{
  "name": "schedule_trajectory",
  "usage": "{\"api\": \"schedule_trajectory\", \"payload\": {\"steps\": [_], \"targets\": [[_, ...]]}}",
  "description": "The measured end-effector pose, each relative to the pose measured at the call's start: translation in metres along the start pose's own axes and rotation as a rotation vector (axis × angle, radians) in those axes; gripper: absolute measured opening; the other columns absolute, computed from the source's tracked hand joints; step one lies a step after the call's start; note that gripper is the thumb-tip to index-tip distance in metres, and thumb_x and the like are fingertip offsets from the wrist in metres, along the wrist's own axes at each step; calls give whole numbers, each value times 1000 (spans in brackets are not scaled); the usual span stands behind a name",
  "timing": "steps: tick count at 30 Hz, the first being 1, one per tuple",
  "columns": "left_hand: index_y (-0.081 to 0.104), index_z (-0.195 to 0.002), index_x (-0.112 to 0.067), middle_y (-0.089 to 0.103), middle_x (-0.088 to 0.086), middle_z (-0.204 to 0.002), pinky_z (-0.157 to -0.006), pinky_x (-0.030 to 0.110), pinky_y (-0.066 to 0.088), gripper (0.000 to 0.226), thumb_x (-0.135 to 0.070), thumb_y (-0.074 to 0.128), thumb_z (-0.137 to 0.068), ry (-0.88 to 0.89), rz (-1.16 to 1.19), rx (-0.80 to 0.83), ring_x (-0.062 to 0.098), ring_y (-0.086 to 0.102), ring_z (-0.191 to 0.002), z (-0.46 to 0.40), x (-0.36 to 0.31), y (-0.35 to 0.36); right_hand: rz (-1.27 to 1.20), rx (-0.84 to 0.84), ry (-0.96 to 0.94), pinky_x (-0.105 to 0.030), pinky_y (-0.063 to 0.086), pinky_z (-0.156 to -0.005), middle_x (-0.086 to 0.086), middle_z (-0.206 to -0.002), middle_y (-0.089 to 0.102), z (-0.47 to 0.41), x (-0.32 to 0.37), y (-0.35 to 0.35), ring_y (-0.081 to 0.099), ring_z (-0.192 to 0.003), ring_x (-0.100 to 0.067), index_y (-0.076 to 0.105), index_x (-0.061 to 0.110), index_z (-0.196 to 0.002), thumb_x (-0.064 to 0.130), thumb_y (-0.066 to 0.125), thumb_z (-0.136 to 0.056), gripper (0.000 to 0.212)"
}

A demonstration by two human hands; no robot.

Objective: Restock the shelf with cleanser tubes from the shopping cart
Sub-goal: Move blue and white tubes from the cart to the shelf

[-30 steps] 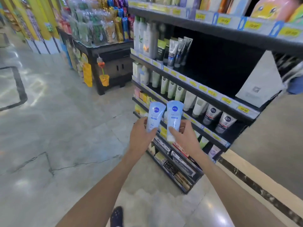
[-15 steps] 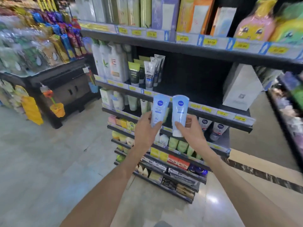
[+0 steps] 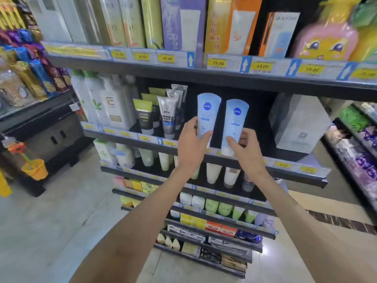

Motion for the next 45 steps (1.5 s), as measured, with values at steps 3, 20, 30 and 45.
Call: {"api": "schedule_trajectory", "payload": {"steps": [3,20,30,45], "targets": [[48,-146,-19,63,0,-136,-97,39,58,59,-33,74,-94,13,-44,-17,15,63,-121,-29,3,21,25,-9,-8,-19,53,-84,16,-117,61,-21,-4,0,60,-102,5,47,25,-130,38,72,-95,45],[42,-130,-6,56,15,-133,-93,53,56,48,-11,73,-93,-170,-197,10,41,63,-119,-112,43,83,234,81,91,-13,45,-69,12,-118,57,-86,-35,7,61,-101,-3,39,26,-121,25,80,-89,51],[44,-131,-2,56,18,-132,-95,50,54,49,-7,72,-91,-179,-250,-11,41,60,-121,-128,58,86,261,119,77,-13,45,-74,11,-121,56,-87,-41,9,59,-107,-5,38,25,-123,25,78,-91,51],[35,-149,-7,54,14,-144,-102,46,53,63,-16,69,-96,-67,-315,163,32,57,-130,-105,61,55,325,143,96,-17,46,-77,4,-131,59,-93,-43,14,59,-110,-7,37,28,-125,27,78,-91,53]]}}
Point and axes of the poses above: each hand's wrist, its own z-axis away from the middle knuckle, its own y-axis out of the palm, x = y × z, the point moved 2 cm from there along -z, towards the middle knuckle
